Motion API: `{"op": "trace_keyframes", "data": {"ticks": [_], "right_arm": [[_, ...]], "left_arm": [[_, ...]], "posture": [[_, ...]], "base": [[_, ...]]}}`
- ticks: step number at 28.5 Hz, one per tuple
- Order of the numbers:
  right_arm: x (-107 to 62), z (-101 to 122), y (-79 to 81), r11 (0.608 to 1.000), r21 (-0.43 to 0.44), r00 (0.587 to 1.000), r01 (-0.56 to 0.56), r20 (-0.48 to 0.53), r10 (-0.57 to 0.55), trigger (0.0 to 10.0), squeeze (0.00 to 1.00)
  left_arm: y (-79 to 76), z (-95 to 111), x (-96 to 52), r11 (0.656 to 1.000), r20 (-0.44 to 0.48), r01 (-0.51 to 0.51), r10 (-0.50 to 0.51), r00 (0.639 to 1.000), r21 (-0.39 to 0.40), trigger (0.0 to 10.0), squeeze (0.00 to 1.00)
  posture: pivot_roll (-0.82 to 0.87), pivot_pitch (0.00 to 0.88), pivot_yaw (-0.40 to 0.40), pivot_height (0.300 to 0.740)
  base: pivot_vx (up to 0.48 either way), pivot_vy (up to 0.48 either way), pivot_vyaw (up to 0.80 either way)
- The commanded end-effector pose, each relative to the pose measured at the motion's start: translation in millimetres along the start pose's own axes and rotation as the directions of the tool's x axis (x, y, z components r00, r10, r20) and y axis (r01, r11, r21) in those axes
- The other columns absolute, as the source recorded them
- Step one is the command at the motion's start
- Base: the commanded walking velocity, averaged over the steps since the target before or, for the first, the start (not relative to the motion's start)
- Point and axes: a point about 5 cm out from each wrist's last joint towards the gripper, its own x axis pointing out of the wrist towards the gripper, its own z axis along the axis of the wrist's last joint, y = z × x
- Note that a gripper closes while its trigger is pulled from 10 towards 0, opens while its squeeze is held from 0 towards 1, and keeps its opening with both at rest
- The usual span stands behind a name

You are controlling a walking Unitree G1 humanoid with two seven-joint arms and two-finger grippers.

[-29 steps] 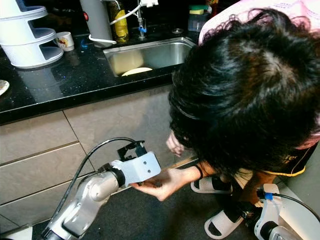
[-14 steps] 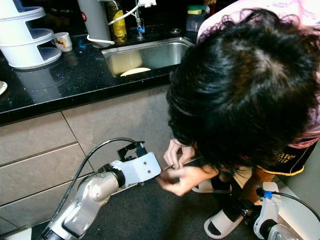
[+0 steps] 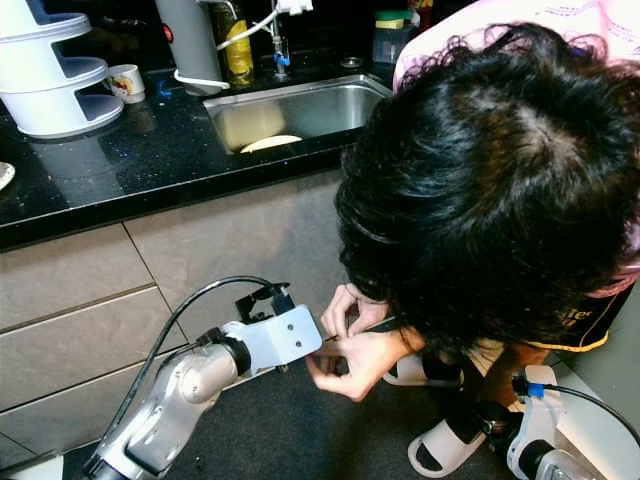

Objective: Kitchen organization

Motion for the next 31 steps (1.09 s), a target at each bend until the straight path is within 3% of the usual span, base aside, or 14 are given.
{"op": "trace_keyframes", "data": {"ticks": [1, 31], "right_arm": [[0.8, -0.9, 1.1, 1.0, -0.006, 1.0, -0.005, 0.001, 0.005, 10.0, 0.0], [0.2, -4.9, 2.0, 1.0, -0.005, 1.0, -0.013, -0.007, 0.013, 10.0, 0.0]], "left_arm": [[-1.9, -1.8, 0.8, 1.0, -0.006, 0.009, -0.009, 1.0, 0.003, 10.0, 0.0], [-4.8, -3.0, -0.6, 1.0, -0.006, 0.011, -0.011, 1.0, 0.003, 10.0, 0.0]], "posture": [[0.0, 0.0, -0.007, 0.74], [0.0, 0.0, -0.006, 0.74]], "base": [[0.0, 0.0, 0.0], [0.0, 0.0, 0.0]]}}
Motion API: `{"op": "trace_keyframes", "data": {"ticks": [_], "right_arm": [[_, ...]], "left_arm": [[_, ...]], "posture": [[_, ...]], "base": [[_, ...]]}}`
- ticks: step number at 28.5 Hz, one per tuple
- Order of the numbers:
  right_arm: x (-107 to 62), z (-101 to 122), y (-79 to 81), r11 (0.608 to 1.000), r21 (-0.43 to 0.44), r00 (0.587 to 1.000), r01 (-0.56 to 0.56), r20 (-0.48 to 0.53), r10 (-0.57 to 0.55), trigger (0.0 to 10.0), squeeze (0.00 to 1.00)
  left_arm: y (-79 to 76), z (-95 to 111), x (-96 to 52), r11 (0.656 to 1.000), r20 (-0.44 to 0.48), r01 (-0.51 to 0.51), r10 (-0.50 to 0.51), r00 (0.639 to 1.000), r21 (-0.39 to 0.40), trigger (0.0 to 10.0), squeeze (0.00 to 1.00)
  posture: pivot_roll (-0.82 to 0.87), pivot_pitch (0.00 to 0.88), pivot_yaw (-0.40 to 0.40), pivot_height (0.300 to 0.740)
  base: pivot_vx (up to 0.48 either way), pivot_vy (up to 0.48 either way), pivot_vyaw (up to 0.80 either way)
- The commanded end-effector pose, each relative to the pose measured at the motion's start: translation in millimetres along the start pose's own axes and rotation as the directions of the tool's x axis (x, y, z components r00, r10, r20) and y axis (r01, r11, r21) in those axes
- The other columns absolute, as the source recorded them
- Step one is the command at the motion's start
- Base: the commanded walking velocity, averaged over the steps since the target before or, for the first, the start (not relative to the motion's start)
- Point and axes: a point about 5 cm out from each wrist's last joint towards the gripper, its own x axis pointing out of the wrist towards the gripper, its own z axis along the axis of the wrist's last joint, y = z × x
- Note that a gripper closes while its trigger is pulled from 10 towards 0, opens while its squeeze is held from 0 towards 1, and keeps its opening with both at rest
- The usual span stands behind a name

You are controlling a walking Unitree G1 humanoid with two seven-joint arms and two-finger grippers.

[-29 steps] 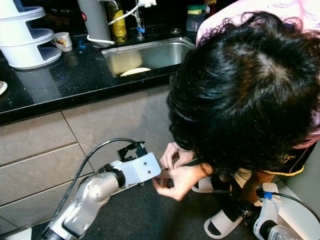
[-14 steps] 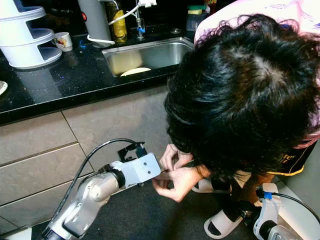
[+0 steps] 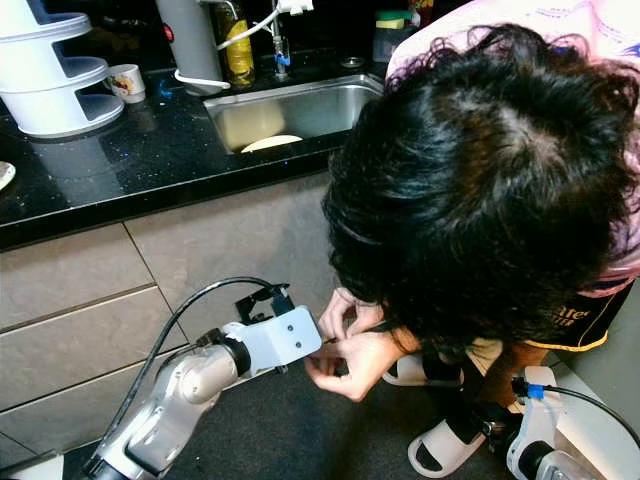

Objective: Kitchen organization

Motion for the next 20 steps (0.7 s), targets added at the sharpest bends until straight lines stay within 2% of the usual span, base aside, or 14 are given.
{"op": "trace_keyframes", "data": {"ticks": [1, 20], "right_arm": [[0.4, -3.4, 1.9, 1.0, -0.006, 1.0, -0.006, -0.005, 0.006, 10.0, 0.0], [-1.5, -6.3, 1.5, 1.0, -0.005, 1.0, -0.01, -0.011, 0.01, 10.0, 0.0]], "left_arm": [[-4.1, -1.8, -0.9, 1.0, -0.005, 0.011, -0.011, 1.0, 0.003, 10.0, 0.0], [-6.6, -1.7, -2.6, 1.0, -0.003, 0.012, -0.012, 1.0, 0.002, 10.0, 0.0]], "posture": [[0.0, 0.0, -0.006, 0.74], [0.0, 0.0, -0.009, 0.74]], "base": [[0.0, 0.0, 0.0], [0.0, 0.0, 0.0]]}}
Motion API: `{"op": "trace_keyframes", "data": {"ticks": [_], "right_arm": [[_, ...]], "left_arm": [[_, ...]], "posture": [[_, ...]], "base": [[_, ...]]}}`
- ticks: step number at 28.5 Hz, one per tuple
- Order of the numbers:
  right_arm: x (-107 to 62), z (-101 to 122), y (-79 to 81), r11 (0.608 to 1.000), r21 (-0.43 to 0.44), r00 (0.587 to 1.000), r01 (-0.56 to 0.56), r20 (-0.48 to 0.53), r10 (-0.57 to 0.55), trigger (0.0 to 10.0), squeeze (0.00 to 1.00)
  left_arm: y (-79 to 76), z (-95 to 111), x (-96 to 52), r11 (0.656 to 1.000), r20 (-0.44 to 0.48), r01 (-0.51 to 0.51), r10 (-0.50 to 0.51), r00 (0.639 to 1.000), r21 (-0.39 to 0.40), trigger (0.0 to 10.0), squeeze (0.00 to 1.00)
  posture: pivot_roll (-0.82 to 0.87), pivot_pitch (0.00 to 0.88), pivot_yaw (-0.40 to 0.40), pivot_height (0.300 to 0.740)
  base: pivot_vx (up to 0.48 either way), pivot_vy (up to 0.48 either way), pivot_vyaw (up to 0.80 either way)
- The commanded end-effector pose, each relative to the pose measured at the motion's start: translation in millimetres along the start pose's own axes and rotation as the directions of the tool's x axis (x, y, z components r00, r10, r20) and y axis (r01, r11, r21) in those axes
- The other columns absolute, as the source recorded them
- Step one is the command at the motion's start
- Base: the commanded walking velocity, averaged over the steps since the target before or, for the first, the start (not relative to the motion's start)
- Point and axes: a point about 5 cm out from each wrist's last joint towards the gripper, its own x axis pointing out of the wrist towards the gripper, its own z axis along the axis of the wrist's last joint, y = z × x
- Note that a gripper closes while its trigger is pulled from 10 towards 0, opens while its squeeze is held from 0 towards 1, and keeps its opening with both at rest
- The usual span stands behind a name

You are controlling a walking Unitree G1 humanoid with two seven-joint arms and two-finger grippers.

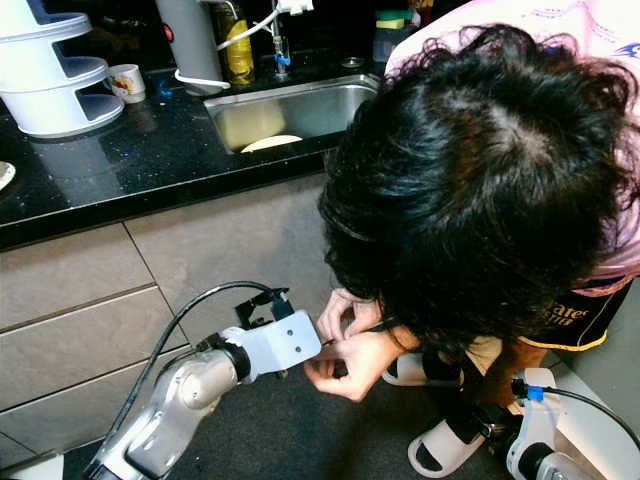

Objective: Kitchen organization

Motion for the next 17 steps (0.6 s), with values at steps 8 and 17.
{"op": "trace_keyframes", "data": {"ticks": [8, 17], "right_arm": [[-0.9, -5.2, 1.1, 1.0, -0.001, 1.0, -0.003, -0.012, 0.003, 10.0, 0.0], [-1.4, -5.4, 1.4, 1.0, 0.0, 1.0, -0.006, -0.009, 0.006, 10.0, 0.0]], "left_arm": [[-1.7, 0.8, -0.5, 1.0, 0.005, 0.006, -0.006, 1.0, 0.01, 10.0, 0.0], [-1.8, 1.2, -1.8, 1.0, 0.007, 0.006, -0.006, 1.0, 0.01, 10.0, 0.0]], "posture": [[0.0, 0.0, -0.011, 0.74], [0.0, 0.0, -0.006, 0.74]], "base": [[0.0, 0.0, 0.0], [0.0, 0.0, 0.0]]}}
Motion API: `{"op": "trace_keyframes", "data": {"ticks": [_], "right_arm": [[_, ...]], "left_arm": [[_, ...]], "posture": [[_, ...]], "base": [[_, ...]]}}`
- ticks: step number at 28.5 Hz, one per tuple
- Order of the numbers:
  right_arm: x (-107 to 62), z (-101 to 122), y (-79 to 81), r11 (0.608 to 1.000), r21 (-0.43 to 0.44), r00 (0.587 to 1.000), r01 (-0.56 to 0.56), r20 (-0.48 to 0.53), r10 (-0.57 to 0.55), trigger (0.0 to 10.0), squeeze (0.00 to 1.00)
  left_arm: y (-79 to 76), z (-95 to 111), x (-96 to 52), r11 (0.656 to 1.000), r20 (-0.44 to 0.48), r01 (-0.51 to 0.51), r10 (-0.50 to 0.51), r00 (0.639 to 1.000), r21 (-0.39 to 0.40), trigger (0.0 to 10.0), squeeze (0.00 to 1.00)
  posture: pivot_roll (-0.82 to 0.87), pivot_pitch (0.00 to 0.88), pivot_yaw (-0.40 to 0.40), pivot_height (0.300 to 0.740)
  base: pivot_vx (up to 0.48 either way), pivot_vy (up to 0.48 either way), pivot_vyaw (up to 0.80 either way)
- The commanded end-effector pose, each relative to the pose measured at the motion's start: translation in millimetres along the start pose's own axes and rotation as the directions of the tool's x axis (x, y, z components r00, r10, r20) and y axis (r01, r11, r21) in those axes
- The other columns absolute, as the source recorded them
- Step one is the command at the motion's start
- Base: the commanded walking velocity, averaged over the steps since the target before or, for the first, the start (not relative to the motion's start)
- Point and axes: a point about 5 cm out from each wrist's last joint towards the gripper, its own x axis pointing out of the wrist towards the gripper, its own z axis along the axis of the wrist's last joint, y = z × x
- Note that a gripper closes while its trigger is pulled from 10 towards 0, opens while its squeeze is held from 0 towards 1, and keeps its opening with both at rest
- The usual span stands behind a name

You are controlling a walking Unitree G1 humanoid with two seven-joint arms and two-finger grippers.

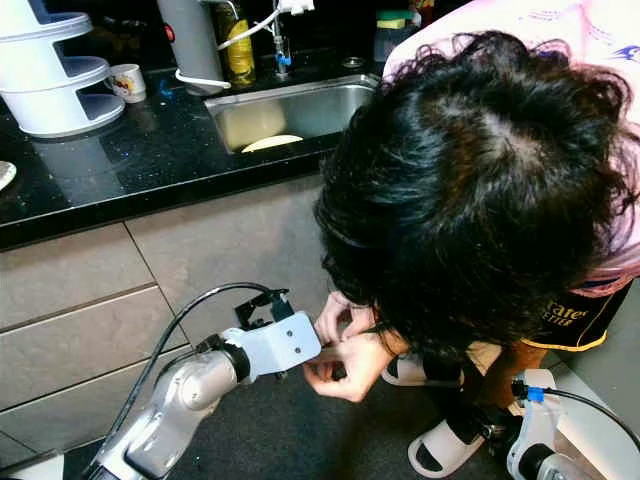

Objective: Kitchen organization

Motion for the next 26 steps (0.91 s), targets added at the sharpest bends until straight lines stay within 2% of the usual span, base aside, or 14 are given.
{"op": "trace_keyframes", "data": {"ticks": [1, 26], "right_arm": [[-0.5, -4.3, 1.5, 1.0, 0.002, 1.0, -0.003, -0.007, 0.003, 10.0, 0.0], [0.7, -3.9, 2.8, 1.0, 0.006, 1.0, -0.004, -0.001, 0.004, 10.0, 0.0]], "left_arm": [[-0.8, 1.9, -1.3, 1.0, 0.01, 0.004, -0.004, 1.0, 0.012, 10.0, 0.0], [0.8, 0.4, -2.1, 1.0, 0.009, 0.004, -0.004, 1.0, 0.012, 10.0, 0.0]], "posture": [[0.0, 0.0, -0.006, 0.74], [-0.01, 0.0, 0.004, 0.74]], "base": [[0.0, 0.0, 0.0], [0.0, 0.0, 0.0]]}}
